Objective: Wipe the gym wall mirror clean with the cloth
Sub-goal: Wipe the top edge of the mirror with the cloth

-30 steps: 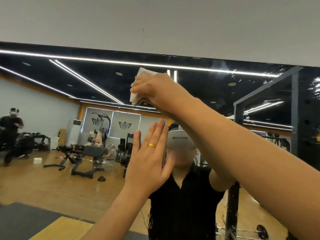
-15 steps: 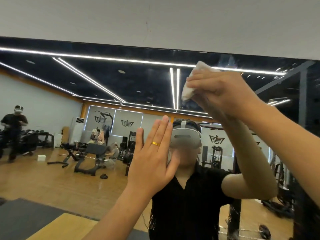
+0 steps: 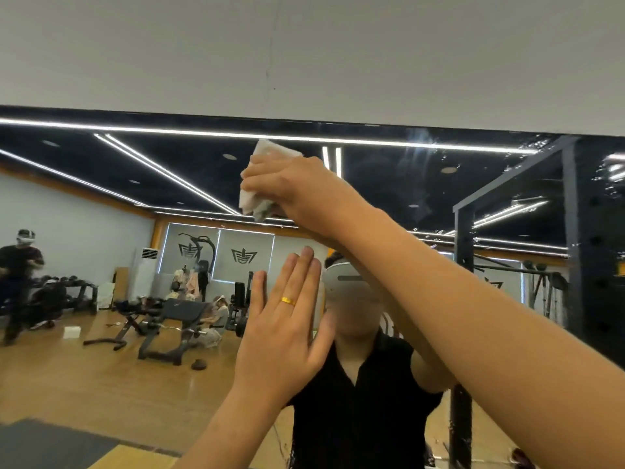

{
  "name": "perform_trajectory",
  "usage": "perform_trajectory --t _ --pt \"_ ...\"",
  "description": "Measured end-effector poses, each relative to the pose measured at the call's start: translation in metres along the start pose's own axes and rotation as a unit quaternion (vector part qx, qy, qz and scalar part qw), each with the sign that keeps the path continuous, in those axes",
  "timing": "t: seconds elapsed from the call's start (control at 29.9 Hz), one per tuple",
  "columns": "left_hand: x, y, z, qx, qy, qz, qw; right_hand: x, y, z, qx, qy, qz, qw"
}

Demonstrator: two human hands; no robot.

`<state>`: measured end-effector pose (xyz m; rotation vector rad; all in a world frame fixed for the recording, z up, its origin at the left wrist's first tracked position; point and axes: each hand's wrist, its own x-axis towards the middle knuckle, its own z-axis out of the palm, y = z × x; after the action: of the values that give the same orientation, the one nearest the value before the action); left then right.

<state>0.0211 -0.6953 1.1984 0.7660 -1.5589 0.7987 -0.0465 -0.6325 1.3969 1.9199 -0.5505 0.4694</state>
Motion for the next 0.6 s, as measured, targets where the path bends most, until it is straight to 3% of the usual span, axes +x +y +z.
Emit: perform_trajectory --t 0.1,0.27,0.4,0.6 --pt "-0.001 -0.001 0.002 0.01 0.0 0.002 1.0 -0.046 0.02 -0.016 -0.01 0.078 0.073 0.994" --pt "-0.003 -0.002 0.003 0.025 -0.009 0.005 1.0 -0.132 0.059 -0.046 -0.046 0.127 0.162 0.977" --pt "-0.002 -0.001 0.003 0.027 -0.011 -0.001 1.0 -0.17 0.076 -0.039 -0.067 0.11 0.176 0.976" --pt "-0.003 0.001 0.0 0.031 -0.023 -0.003 0.999 -0.149 0.092 -0.043 -0.066 0.121 0.15 0.979"
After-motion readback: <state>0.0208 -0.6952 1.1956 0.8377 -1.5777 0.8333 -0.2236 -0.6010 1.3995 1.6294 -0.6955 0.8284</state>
